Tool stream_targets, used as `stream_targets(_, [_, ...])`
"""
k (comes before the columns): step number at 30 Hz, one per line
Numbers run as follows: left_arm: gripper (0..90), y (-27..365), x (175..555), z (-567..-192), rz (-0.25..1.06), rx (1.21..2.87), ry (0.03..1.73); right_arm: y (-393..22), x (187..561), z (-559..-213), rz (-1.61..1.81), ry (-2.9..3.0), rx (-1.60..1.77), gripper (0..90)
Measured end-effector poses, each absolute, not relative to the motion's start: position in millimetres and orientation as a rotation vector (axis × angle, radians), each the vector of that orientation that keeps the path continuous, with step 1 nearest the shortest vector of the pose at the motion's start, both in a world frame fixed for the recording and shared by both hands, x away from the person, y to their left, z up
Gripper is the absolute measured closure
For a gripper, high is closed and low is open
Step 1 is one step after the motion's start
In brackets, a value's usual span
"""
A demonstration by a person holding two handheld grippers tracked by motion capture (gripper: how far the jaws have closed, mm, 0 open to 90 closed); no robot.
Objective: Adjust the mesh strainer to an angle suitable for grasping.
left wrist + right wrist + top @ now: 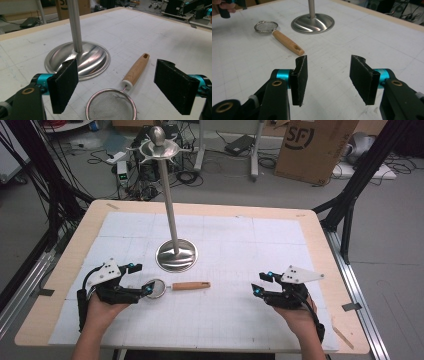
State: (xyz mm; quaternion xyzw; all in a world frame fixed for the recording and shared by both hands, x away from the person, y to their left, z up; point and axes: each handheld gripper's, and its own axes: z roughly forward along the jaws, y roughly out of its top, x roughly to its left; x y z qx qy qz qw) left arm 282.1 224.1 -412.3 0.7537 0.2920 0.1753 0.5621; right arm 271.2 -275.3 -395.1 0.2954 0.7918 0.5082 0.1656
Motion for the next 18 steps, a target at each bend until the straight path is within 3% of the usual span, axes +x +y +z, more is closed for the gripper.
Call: stream_targets(18, [20.1, 224, 282, -410, 0.402, 1.756, 0.665, -293, 271, -398, 1.482, 2.150, 0.921, 34.4])
